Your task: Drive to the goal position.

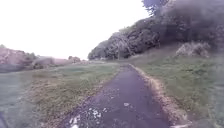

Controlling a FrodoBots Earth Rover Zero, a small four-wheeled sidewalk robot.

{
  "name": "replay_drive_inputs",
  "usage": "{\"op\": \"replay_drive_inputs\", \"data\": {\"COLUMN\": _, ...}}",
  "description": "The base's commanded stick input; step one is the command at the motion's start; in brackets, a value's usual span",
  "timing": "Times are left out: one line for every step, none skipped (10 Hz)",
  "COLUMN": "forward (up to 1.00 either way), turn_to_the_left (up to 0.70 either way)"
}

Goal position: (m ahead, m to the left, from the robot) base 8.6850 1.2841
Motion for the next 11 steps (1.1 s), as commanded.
{"op": "replay_drive_inputs", "data": {"forward": 0.0, "turn_to_the_left": -0.45}}
{"op": "replay_drive_inputs", "data": {"forward": 0.0, "turn_to_the_left": -0.45}}
{"op": "replay_drive_inputs", "data": {"forward": 0.0, "turn_to_the_left": -0.45}}
{"op": "replay_drive_inputs", "data": {"forward": 0.0, "turn_to_the_left": -0.45}}
{"op": "replay_drive_inputs", "data": {"forward": 0.0, "turn_to_the_left": -0.45}}
{"op": "replay_drive_inputs", "data": {"forward": 0.0, "turn_to_the_left": -0.45}}
{"op": "replay_drive_inputs", "data": {"forward": 0.0, "turn_to_the_left": -0.45}}
{"op": "replay_drive_inputs", "data": {"forward": 0.0, "turn_to_the_left": -0.45}}
{"op": "replay_drive_inputs", "data": {"forward": 0.0, "turn_to_the_left": -0.45}}
{"op": "replay_drive_inputs", "data": {"forward": 0.0, "turn_to_the_left": -0.45}}
{"op": "replay_drive_inputs", "data": {"forward": 0.0, "turn_to_the_left": -0.45}}
